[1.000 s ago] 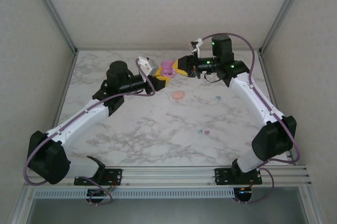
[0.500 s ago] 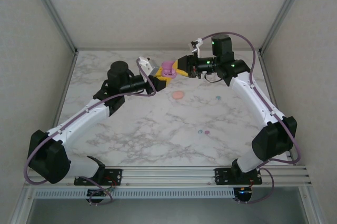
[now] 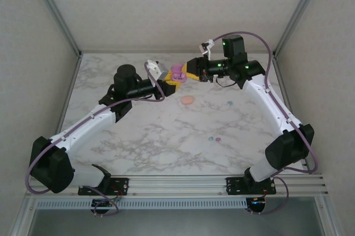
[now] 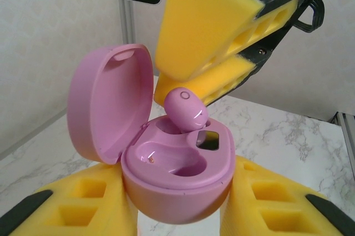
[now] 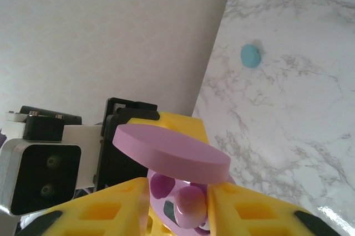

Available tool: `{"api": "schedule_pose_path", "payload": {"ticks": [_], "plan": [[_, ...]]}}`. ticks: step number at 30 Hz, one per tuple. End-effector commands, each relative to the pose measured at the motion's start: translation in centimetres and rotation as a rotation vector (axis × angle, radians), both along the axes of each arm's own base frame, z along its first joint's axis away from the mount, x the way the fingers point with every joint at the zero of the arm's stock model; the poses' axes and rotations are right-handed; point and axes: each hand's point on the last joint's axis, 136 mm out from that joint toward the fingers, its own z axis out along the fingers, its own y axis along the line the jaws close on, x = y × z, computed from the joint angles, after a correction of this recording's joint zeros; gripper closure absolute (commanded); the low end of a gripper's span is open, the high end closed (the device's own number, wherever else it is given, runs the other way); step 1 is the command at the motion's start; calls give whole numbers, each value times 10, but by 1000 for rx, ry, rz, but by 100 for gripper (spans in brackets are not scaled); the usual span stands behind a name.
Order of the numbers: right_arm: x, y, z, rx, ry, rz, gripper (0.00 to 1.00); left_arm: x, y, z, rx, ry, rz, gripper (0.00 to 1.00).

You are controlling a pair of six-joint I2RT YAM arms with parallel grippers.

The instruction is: Insert the wireless bluetooth earbuds into the charging case

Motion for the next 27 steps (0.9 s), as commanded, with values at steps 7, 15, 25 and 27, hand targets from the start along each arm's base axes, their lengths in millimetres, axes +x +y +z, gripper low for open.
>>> {"api": "schedule_pose_path", "payload": {"ticks": [7, 15, 25, 27], "plan": [[-3, -7, 11, -49, -57, -39, 65, -4, -3, 30, -50, -84, -14, 69], [-12, -11, 25, -42, -118, -31, 65, -3, 0, 29, -35, -95, 5, 69], [-19, -72, 25, -238, -256, -316, 63, -8, 11, 34, -35, -140, 52, 69], [-17, -108, 0, -365, -207, -484, 60, -10, 12, 33, -36, -137, 50, 69]]}}
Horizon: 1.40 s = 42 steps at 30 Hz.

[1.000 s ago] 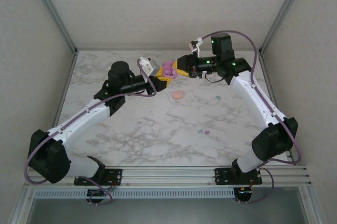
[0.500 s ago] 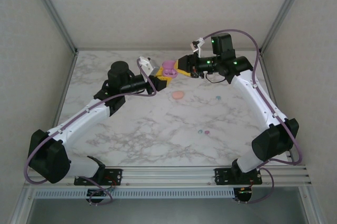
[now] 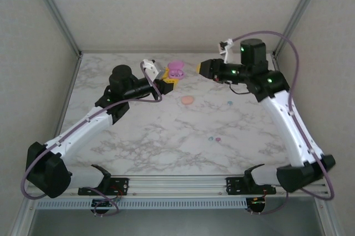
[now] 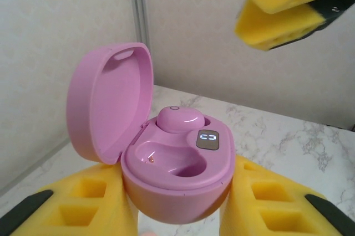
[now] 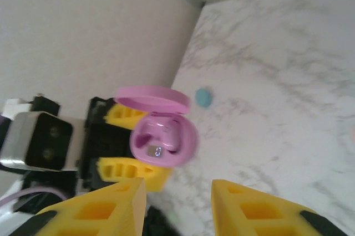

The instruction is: Insert the wireless bluetooth earbuds into the charging case

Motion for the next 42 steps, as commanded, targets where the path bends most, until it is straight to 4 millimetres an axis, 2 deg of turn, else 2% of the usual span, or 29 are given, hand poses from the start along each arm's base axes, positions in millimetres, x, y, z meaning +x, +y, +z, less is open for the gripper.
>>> {"api": "schedule_pose_path", "payload": {"ticks": [1, 3, 6, 9, 12, 14, 17, 21, 25, 29, 32, 37, 42], "plan": [[6, -63, -51, -211, 81, -319, 58, -9, 2, 11, -21, -48, -1, 69], [-5, -95, -85, -308, 174, -451, 58, -12, 5, 12, -39, -42, 0, 69], [-28, -111, -134, -382, 277, -475, 57, -20, 8, 10, -55, -19, -4, 69], [-51, -115, -187, -433, 424, -463, 57, -29, 13, 4, -73, 2, 0, 70], [-71, -104, -232, -432, 565, -386, 58, -38, 17, -7, -79, 24, 3, 70], [-82, -105, -260, -455, 645, -372, 59, -44, 19, -13, -73, 34, 4, 70], [-90, -105, -290, -482, 690, -342, 59, -51, 22, -20, -68, 38, 3, 70], [-82, -99, -307, -504, 641, -273, 59, -54, 30, -25, -81, 6, 40, 70], [-63, -105, -319, -609, 573, -242, 60, -58, 31, -36, -57, 4, 32, 70], [-44, -92, -332, -598, 543, -182, 61, -63, 26, -42, -45, 19, 2, 70], [-39, -81, -342, -577, 562, -135, 61, -67, 25, -46, -25, 27, -14, 70], [-45, -86, -363, -623, 623, -126, 63, -69, 27, -47, -16, 23, -9, 70], [-62, -100, -369, -685, 670, -142, 63, -68, 28, -46, -20, 11, 2, 69]]}}
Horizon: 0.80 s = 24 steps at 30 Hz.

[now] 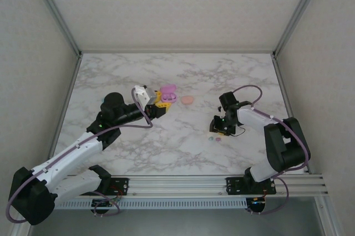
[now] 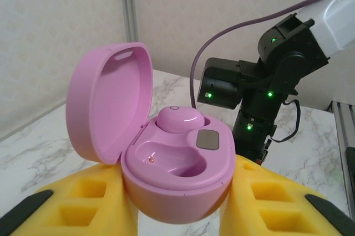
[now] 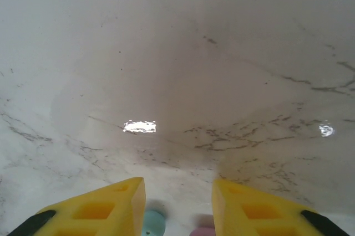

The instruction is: Insert the wireless bluetooth earbuds into the charging case

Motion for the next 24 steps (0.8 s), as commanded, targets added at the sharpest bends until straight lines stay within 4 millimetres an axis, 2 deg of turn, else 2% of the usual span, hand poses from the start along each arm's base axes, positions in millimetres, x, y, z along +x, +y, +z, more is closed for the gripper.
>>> {"api": "schedule_pose_path", "payload": {"ticks": [1, 7, 11, 19, 24], "plan": [[-14, -10, -2, -42, 31, 14, 63, -4, -1, 5, -7, -28, -7, 69], [-36, -12, 2, -22, 72, 13, 62, -3, -3, 7, -7, -33, -20, 69], [-46, -2, 7, 44, 89, 45, 62, -3, -4, 6, -5, -33, -22, 69], [-51, -5, 8, 8, 112, 49, 62, -3, -3, 5, -10, -29, -18, 69], [-45, -5, 9, -15, 92, 64, 62, -4, -3, 4, -10, -26, -18, 69]]}}
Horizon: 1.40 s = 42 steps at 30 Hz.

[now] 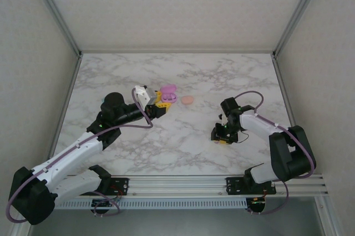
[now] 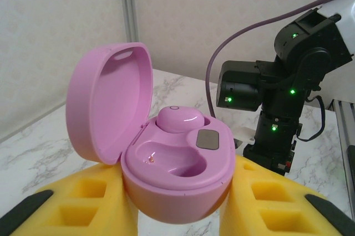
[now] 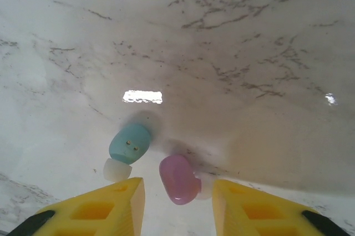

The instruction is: Insert the wireless bluetooth earbuds into the charging case

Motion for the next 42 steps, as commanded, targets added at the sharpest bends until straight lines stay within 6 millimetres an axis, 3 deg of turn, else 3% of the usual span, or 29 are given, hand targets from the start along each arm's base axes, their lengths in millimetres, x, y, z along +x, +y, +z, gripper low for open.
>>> {"api": "schedule_pose_path", "payload": {"ticks": [1, 4, 7, 12, 27, 42], "plan": [[2, -4, 4, -49, -10, 24, 62, -4, -3, 5, -14, -22, -16, 69], [9, -12, 9, -112, -40, 26, 62, -3, -2, 5, -13, -24, -12, 69], [13, -7, 18, -104, -66, 58, 61, -4, -2, 5, -13, -25, -9, 69], [8, -6, 26, -162, -82, 74, 63, -3, 2, 4, -6, -30, 9, 69], [6, 6, 10, -263, -52, 285, 70, -6, 8, 5, -2, -42, 34, 69], [0, 11, -2, -268, -1, 312, 76, -4, 9, 3, 4, -34, 43, 68]]}}
